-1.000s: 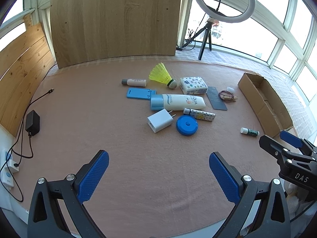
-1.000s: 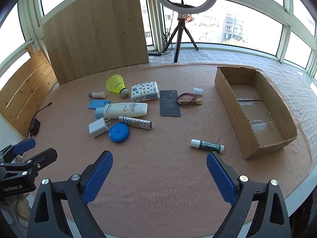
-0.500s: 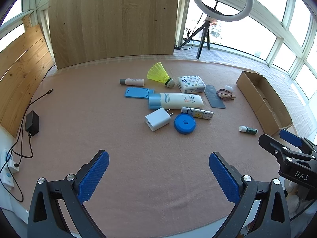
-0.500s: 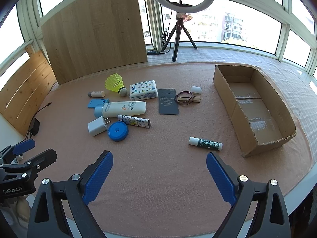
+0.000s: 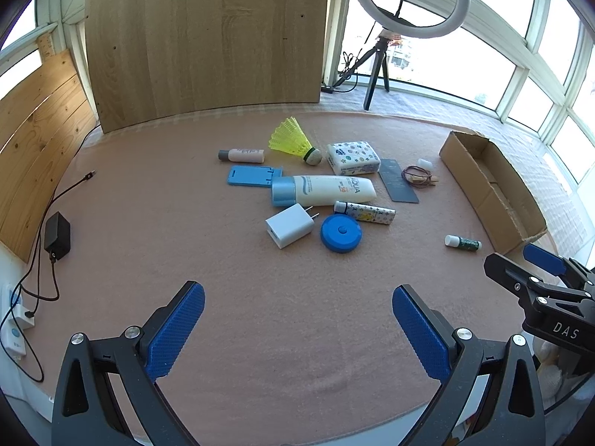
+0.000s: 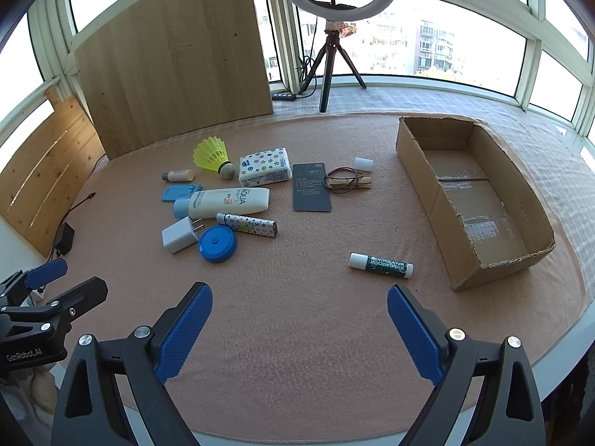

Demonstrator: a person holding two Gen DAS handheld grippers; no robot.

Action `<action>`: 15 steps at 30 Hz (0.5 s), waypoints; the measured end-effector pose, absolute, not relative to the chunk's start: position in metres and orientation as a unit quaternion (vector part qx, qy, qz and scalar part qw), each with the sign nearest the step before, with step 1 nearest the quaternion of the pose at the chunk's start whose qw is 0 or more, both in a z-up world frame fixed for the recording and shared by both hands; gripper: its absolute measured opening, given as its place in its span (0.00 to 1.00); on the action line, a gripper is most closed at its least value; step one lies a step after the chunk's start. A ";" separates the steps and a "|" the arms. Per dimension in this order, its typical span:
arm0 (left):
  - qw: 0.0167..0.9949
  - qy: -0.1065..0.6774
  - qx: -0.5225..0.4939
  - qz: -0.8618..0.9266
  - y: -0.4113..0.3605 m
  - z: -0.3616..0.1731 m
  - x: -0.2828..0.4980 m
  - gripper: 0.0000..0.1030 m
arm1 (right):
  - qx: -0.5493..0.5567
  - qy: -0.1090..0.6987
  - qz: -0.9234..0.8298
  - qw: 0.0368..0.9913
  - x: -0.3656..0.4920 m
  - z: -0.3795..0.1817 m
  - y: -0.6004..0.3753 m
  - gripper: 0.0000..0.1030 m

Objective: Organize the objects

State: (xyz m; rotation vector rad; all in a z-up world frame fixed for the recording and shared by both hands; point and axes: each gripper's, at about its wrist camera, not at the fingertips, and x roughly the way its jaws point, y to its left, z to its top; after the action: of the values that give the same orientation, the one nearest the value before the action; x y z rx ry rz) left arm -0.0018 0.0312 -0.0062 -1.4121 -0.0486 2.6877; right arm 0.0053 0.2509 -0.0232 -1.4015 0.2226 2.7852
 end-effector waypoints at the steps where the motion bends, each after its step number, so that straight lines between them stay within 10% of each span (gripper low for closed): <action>1: 0.053 -0.016 -0.465 0.884 0.032 -0.006 -0.002 1.00 | -0.449 0.072 0.891 0.008 0.005 -0.023 0.251 0.91; 15: 0.058 -0.014 -0.467 0.882 0.037 -0.011 -0.009 1.00 | -0.455 0.077 0.887 0.006 0.001 -0.028 0.255 0.91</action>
State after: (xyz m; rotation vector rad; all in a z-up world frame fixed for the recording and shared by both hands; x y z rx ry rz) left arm -0.0088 0.0367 -0.0111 -1.4156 -0.0437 2.6729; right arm 0.0011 0.2553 -0.0276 -1.4237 0.2407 2.7757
